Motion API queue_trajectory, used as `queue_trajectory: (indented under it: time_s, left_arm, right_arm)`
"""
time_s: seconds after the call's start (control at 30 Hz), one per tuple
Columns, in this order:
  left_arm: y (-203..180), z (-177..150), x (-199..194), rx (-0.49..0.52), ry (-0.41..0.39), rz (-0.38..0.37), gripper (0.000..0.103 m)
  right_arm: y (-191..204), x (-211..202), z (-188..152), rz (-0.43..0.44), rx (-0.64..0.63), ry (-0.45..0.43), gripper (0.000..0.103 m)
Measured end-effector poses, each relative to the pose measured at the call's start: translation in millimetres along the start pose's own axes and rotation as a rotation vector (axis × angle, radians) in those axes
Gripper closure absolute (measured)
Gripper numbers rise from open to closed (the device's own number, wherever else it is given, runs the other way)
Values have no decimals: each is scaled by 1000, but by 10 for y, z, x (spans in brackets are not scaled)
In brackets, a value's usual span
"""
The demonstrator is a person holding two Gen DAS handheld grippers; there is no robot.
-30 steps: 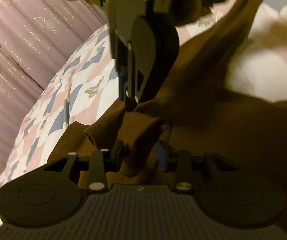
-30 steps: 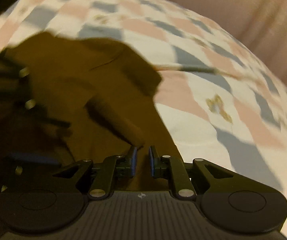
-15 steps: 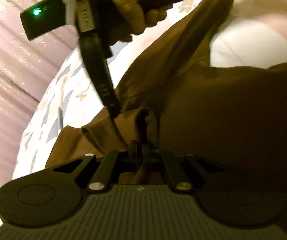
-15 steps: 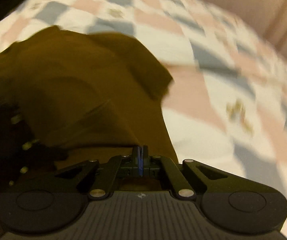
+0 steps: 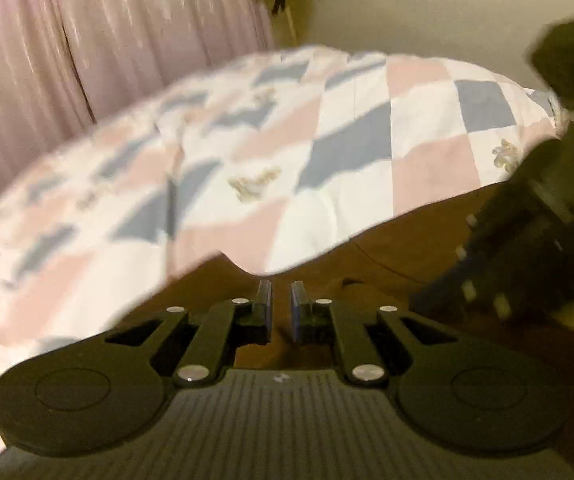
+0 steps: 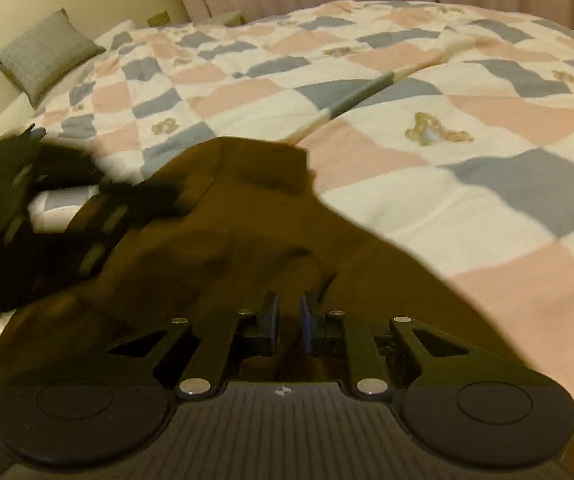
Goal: Fold clothes
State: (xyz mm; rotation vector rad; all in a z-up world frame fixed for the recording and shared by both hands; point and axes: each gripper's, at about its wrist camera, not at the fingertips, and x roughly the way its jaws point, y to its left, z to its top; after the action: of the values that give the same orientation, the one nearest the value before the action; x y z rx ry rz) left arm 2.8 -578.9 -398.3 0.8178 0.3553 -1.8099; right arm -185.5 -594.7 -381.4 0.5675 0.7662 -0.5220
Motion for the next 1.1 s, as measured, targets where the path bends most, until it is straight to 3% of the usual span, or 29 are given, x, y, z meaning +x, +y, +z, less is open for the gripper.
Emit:
queue_trajectory:
  time_s: [0.1, 0.17, 0.27, 0.37, 0.47, 0.53, 0.67, 0.8, 0.93, 1.1]
  left_arm:
    - [-83, -263, 270, -87, 112, -8, 93]
    - [-62, -299, 155, -147, 82, 5, 94]
    - [-35, -206, -77, -234, 18, 3, 94]
    - [-189, -166, -207, -215, 34, 47, 92]
    - [-360, -144, -319, -183, 63, 99, 91]
    - [-475, -129, -394, -162, 82, 133, 91]
    - [-598, -190, -785, -277, 105, 130, 91]
    - [-820, -239, -1016, -379, 177, 77, 89]
    - [-1063, -136, -1054, -442, 209, 23, 81]
    - [-1309, 48, -995, -471, 206, -30, 81]
  right_arm:
    - [122, 110, -152, -18, 12, 19, 84]
    - [119, 204, -247, -55, 37, 46, 84]
    - [120, 151, -327, -82, 98, 1, 82]
    - [131, 11, -381, -60, 142, -97, 80]
    - [104, 117, -442, -92, 170, -37, 78]
    - [54, 14, -467, -89, 244, -50, 78]
    - [-145, -816, -763, -156, 473, -241, 58]
    - [-700, -1847, -1500, -382, 806, -368, 55]
    - [-1214, -2700, -2343, -608, 1093, -494, 53]
    - [-1482, -3145, -2789, -753, 1135, -617, 48]
